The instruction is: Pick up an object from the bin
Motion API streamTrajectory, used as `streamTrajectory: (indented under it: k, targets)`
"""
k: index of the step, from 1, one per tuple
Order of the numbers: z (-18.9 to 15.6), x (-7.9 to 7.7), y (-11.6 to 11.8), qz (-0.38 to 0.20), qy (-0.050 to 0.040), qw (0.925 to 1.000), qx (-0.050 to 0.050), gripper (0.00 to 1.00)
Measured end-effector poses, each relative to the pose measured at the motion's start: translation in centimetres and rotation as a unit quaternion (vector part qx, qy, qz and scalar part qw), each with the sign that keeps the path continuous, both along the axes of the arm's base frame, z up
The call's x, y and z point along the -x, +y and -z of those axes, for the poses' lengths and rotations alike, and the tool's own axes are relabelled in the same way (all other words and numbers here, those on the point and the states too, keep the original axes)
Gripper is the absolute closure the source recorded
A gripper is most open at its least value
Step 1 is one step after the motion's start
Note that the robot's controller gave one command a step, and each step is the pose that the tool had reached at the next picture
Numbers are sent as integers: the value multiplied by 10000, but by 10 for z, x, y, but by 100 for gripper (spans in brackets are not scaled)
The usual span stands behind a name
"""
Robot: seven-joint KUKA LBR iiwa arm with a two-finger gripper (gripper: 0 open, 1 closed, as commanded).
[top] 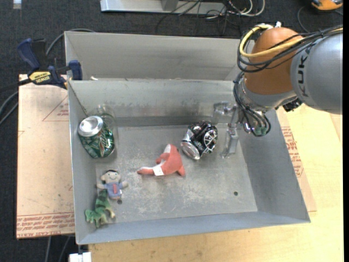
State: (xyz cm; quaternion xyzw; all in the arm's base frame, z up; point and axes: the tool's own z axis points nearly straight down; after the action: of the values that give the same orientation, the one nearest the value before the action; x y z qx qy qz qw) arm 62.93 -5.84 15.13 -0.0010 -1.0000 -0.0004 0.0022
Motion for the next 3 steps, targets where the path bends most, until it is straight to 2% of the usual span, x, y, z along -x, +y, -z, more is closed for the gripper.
streamTrajectory:
  k: [1, 2, 3]
  targets:
    - [-5, -1, 0, -9, -34, 10000, 3, 0]
    - [79, -10, 37, 590, -39, 9982, -8, 0]
    - [85, -4, 41, 581, -22, 9983, -6, 0]
